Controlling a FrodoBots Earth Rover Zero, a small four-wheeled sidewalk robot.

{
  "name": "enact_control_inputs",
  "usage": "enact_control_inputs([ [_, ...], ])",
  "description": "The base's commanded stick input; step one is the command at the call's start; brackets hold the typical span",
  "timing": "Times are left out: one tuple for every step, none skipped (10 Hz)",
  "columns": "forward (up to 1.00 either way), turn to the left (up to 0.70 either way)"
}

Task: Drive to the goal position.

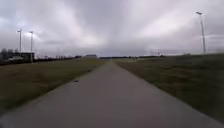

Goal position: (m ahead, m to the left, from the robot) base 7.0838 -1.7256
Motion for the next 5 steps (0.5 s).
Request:
enact_control_inputs([
  [0.7,0.0],
  [0.7,0.0],
  [0.7,0.0],
  [0.7,0.0],
  [0.7,0.0],
])
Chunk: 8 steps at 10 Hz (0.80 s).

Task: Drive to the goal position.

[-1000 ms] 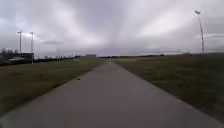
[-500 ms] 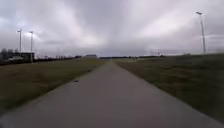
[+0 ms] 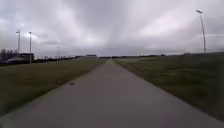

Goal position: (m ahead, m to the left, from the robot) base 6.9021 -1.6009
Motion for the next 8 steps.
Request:
enact_control_inputs([
  [0.7,0.0],
  [0.7,0.0],
  [0.7,0.0],
  [0.7,0.0],
  [0.7,0.0],
  [0.7,0.0],
  [0.7,0.0],
  [0.7,0.0],
])
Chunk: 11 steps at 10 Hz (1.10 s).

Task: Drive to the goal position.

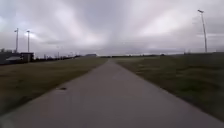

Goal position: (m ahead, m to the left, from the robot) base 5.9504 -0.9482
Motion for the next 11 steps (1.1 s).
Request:
enact_control_inputs([
  [0.7,0.0],
  [0.7,0.0],
  [0.7,0.0],
  [0.7,0.0],
  [0.7,0.0],
  [0.7,0.0],
  [0.7,0.0],
  [0.7,0.0],
  [0.7,0.0],
  [0.7,0.0],
  [0.7,0.0],
])
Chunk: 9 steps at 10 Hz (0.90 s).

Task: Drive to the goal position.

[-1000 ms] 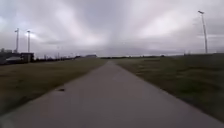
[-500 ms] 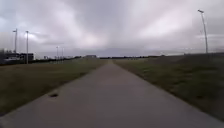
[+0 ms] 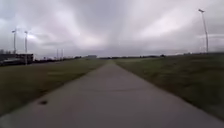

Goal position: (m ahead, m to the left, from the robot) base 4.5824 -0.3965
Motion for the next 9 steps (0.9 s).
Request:
enact_control_inputs([
  [0.7,0.0],
  [0.7,0.0],
  [0.7,0.0],
  [0.7,0.0],
  [0.7,0.0],
  [0.7,0.0],
  [0.7,0.0],
  [0.7,0.0],
  [0.7,0.0],
])
